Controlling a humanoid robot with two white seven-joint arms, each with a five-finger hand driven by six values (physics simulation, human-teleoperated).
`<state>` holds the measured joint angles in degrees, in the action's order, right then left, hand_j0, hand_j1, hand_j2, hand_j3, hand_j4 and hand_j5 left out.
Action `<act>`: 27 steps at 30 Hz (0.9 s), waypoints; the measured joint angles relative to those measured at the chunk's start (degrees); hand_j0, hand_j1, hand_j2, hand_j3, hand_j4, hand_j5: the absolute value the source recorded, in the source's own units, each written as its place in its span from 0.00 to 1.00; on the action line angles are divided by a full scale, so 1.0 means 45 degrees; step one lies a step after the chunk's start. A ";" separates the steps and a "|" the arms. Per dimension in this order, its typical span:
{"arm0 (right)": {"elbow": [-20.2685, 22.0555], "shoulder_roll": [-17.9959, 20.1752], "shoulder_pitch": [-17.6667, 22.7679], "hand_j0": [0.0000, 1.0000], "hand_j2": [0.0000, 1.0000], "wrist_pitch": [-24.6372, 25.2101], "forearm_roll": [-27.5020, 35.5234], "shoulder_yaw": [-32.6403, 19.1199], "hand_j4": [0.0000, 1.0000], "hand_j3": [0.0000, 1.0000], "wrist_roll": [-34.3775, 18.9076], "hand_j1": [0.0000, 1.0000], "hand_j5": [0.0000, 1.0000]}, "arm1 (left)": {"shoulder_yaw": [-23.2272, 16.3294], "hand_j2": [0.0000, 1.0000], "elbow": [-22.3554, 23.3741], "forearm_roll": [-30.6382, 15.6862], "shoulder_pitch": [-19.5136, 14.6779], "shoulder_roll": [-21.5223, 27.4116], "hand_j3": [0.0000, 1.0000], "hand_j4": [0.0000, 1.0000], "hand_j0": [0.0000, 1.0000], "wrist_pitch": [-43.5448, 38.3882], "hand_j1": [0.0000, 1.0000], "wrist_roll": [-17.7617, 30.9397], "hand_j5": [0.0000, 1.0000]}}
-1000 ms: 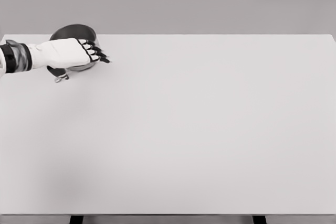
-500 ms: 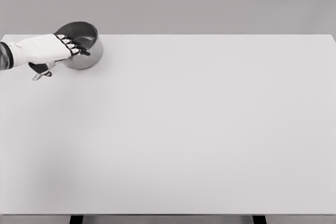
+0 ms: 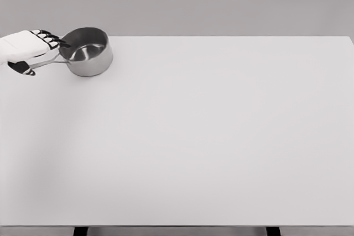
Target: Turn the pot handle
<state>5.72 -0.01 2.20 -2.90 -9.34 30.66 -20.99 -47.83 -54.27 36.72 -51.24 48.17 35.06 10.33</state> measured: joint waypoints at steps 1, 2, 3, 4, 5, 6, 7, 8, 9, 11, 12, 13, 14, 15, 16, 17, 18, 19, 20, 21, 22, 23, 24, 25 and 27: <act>0.0000 0.0000 0.0000 1.00 1.00 0.0000 0.0000 0.0000 1.00 1.00 0.0000 1.00 1.00 | 0.0055 1.00 0.0158 0.0015 0.0000 -0.0021 1.00 1.00 1.00 0.0000 1.00 -0.0084 1.00; 0.0000 0.0000 0.0000 1.00 1.00 -0.0001 0.0000 0.0000 1.00 1.00 0.0000 1.00 1.00 | 0.0111 1.00 0.0310 0.0031 0.0000 -0.0046 1.00 1.00 1.00 -0.0001 1.00 -0.0174 1.00; 0.0000 0.0000 0.0000 1.00 1.00 0.0000 0.0000 0.0000 1.00 1.00 0.0000 1.00 1.00 | 0.0151 1.00 0.0456 0.0059 0.0000 -0.0078 1.00 1.00 1.00 -0.0001 1.00 -0.0278 1.00; 0.0000 0.0000 0.0000 1.00 1.00 -0.0002 0.0000 0.0000 1.00 1.00 0.0000 1.00 1.00 | 0.0179 1.00 0.0590 0.0090 0.0000 -0.0128 1.00 1.00 1.00 -0.0005 1.00 -0.0397 1.00; 0.0000 0.0000 0.0000 1.00 1.00 -0.0001 0.0000 0.0000 1.00 1.00 0.0000 1.00 1.00 | 0.0199 1.00 0.0724 0.0116 0.0000 -0.0170 1.00 1.00 1.00 -0.0047 1.00 -0.0522 1.00; 0.0000 0.0000 0.0000 1.00 1.00 0.0000 0.0000 0.0000 1.00 1.00 0.0000 1.00 1.00 | 0.0213 1.00 0.0857 0.0146 0.0000 -0.0204 1.00 1.00 1.00 -0.0117 1.00 -0.0653 1.00; 0.0000 0.0000 0.0000 1.00 1.00 0.0000 0.0000 0.0000 1.00 1.00 0.0000 1.00 1.00 | 0.0223 1.00 0.0966 0.0202 0.0000 -0.0232 1.00 1.00 1.00 -0.0215 1.00 -0.0775 1.00; 0.0002 0.0000 0.0000 1.00 1.00 0.0001 0.0000 0.0000 1.00 1.00 0.0000 1.00 1.00 | 0.0231 1.00 0.1044 0.0271 0.0000 -0.0261 1.00 1.00 1.00 -0.0362 1.00 -0.0870 1.00; 0.0002 0.0000 0.0000 1.00 1.00 0.0000 0.0000 0.0000 1.00 1.00 0.0000 1.00 1.00 | 0.0239 1.00 0.1105 0.0335 0.0000 -0.0302 1.00 1.00 1.00 -0.0526 1.00 -0.0946 1.00; 0.0001 0.0000 0.0000 1.00 1.00 0.0001 0.0000 0.0000 1.00 1.00 0.0000 1.00 1.00 | 0.0243 1.00 0.1188 0.0461 0.0000 -0.0399 1.00 1.00 1.00 -0.0809 1.00 -0.1061 1.00; 0.0000 0.0000 0.0000 1.00 1.00 -0.0002 0.0000 0.0000 1.00 1.00 0.0000 1.00 1.00 | 0.0244 1.00 0.1229 0.0509 0.0000 -0.0434 1.00 1.00 1.00 -0.0925 1.00 -0.1134 1.00; 0.0000 0.0000 0.0000 1.00 1.00 -0.0002 0.0000 0.0000 1.00 1.00 0.0000 1.00 1.00 | 0.0247 1.00 0.1289 0.0553 0.0000 -0.0458 1.00 1.00 1.00 -0.1033 1.00 -0.1204 1.00; 0.0000 0.0000 0.0000 1.00 1.00 -0.0001 0.0000 0.0000 1.00 1.00 0.0000 1.00 1.00 | 0.0251 1.00 0.1337 0.0586 0.0000 -0.0475 1.00 1.00 1.00 -0.1130 1.00 -0.1264 1.00; 0.0002 0.0000 0.0000 1.00 1.00 0.0000 0.0000 0.0000 1.00 1.00 0.0000 1.00 1.00 | 0.0252 1.00 0.1370 0.0611 0.0000 -0.0487 1.00 1.00 1.00 -0.1240 1.00 -0.1322 1.00; 0.0004 0.0000 0.0000 1.00 1.00 0.0000 0.0000 0.0000 1.00 1.00 0.0000 1.00 1.00 | 0.0256 1.00 0.1394 0.0630 -0.0019 -0.0499 1.00 1.00 1.00 -0.1363 1.00 -0.1366 1.00; 0.0004 0.0000 0.0000 1.00 1.00 0.0001 0.0000 0.0000 1.00 1.00 0.0000 1.00 1.00 | 0.0257 1.00 0.1412 0.0644 -0.0020 -0.0510 1.00 1.00 1.00 -0.1475 1.00 -0.1405 1.00; 0.0003 0.0000 0.0000 1.00 1.00 0.0000 0.0000 0.0000 1.00 1.00 0.0000 1.00 1.00 | 0.0256 1.00 0.1427 0.0652 -0.0039 -0.0518 1.00 1.00 1.00 -0.1563 1.00 -0.1434 1.00; 0.0005 0.0000 0.0000 1.00 1.00 0.0000 0.0000 0.0000 1.00 1.00 0.0000 1.00 1.00 | 0.0260 1.00 0.1451 0.0658 -0.0078 -0.0531 1.00 1.00 1.00 -0.1638 1.00 -0.1459 1.00; 0.0006 0.0000 0.0000 1.00 1.00 -0.0002 0.0000 0.0000 1.00 1.00 0.0000 1.00 1.00 | 0.0262 1.00 0.1468 0.0662 -0.0097 -0.0544 1.00 1.00 1.00 -0.1726 1.00 -0.1479 1.00; 0.0004 0.0000 0.0000 1.00 1.00 -0.0002 0.0000 0.0000 1.00 1.00 0.0000 1.00 1.00 | 0.0263 1.00 0.1481 0.0665 -0.0098 -0.0556 1.00 1.00 1.00 -0.1869 1.00 -0.1498 1.00; 0.0003 0.0000 0.0000 1.00 1.00 -0.0001 0.0000 0.0000 1.00 1.00 0.0000 1.00 1.00 | 0.0264 1.00 0.1491 0.0668 -0.0098 -0.0568 1.00 1.00 1.00 -0.2003 1.00 -0.1551 1.00; 0.0002 0.0000 0.0000 1.00 1.00 -0.0002 0.0000 0.0000 1.00 1.00 0.0000 1.00 1.00 | 0.0265 1.00 0.1498 0.0670 -0.0098 -0.0576 1.00 1.00 1.00 -0.2109 1.00 -0.1650 1.00; 0.0001 0.0000 0.0000 1.00 1.00 -0.0001 0.0000 0.0000 1.00 1.00 0.0000 1.00 1.00 | 0.0266 1.00 0.1502 0.0668 -0.0098 -0.0583 1.00 1.00 1.00 -0.2185 1.00 -0.1742 1.00; 0.0001 0.0000 0.0000 1.00 1.00 0.0000 0.0000 0.0000 1.00 1.00 0.0000 1.00 1.00 | 0.0267 1.00 0.1506 0.0665 -0.0098 -0.0592 1.00 1.00 1.00 -0.2243 1.00 -0.1808 1.00; 0.0003 0.0000 0.0000 1.00 1.00 0.0000 0.0000 0.0000 1.00 1.00 0.0000 1.00 1.00 | 0.0267 1.00 0.1510 0.0664 -0.0098 -0.0634 1.00 1.00 1.00 -0.2324 1.00 -0.1898 1.00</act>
<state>5.73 -0.01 2.20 -2.90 -9.34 30.66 -20.99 -46.63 -47.47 39.71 -51.68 45.31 24.60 1.79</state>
